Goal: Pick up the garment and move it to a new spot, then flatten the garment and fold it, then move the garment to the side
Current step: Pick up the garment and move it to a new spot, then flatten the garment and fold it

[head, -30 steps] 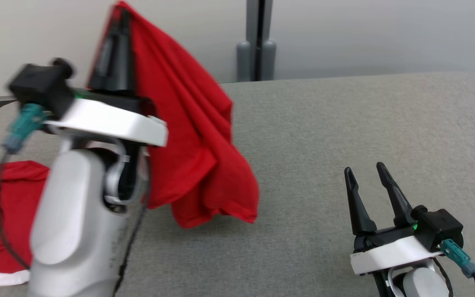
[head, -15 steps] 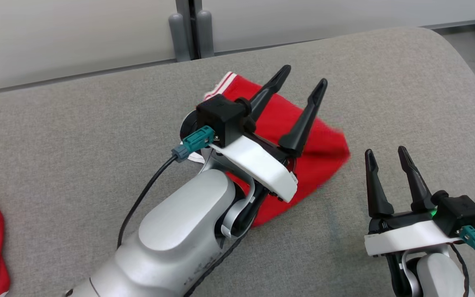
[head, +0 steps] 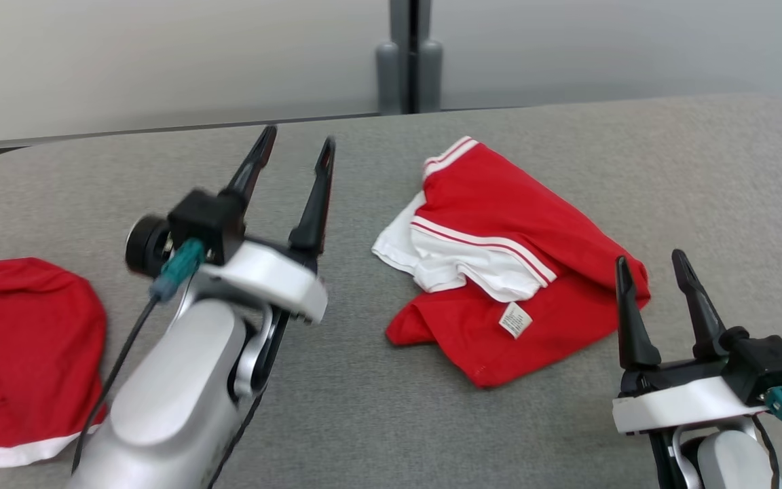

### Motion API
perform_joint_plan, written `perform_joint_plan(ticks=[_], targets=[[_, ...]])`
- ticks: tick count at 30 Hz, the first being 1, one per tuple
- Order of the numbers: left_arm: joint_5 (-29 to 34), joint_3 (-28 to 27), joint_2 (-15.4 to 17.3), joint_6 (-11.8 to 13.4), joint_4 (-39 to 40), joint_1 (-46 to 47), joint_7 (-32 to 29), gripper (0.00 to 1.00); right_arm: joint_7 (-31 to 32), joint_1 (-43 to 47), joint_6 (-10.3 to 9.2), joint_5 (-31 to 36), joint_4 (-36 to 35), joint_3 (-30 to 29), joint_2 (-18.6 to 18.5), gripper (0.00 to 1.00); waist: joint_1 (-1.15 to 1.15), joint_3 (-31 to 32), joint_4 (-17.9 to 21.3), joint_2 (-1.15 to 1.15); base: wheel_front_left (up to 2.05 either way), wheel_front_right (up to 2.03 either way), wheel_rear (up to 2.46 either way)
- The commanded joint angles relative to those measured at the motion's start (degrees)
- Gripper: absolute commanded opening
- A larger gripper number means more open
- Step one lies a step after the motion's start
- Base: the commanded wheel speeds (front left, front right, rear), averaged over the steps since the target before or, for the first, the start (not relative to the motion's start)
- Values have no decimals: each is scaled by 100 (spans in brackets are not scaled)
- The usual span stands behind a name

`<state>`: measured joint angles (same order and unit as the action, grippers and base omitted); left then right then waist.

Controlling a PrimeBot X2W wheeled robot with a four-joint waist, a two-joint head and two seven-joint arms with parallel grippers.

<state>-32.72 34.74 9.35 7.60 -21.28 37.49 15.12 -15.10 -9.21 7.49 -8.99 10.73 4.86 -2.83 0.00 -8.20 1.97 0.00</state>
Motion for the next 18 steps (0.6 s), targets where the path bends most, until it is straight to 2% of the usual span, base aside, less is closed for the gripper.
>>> perform_joint_plan(ticks=[1,3,6,9,13,18], targets=[[276,-168,87,-76,79,-406,3,100,-10,112,0,101,-4,-10,-13,100,0,251,-355,0,0,0,0],[569,-526,202,-210,287,-1028,3,100,-10,219,0,150,6,-18,-13,100,0,362,-521,0,0,0,0],[830,-739,190,-222,466,-1461,3,100,-10,302,0,200,18,-33,-13,100,0,427,-614,0,0,0,0],[1060,-1120,-23,-287,765,-2141,3,100,-10,425,0,220,37,-47,-14,100,0,499,-702,0,0,0,0],[1337,-1644,-233,-510,1056,-2812,3,100,-10,486,0,227,62,-4,-13,100,0,527,-721,0,0,0,0],[1682,-1981,-455,-851,1106,-3078,3,100,-10,455,0,327,132,33,-13,100,0,498,-775,0,0,0,0]])
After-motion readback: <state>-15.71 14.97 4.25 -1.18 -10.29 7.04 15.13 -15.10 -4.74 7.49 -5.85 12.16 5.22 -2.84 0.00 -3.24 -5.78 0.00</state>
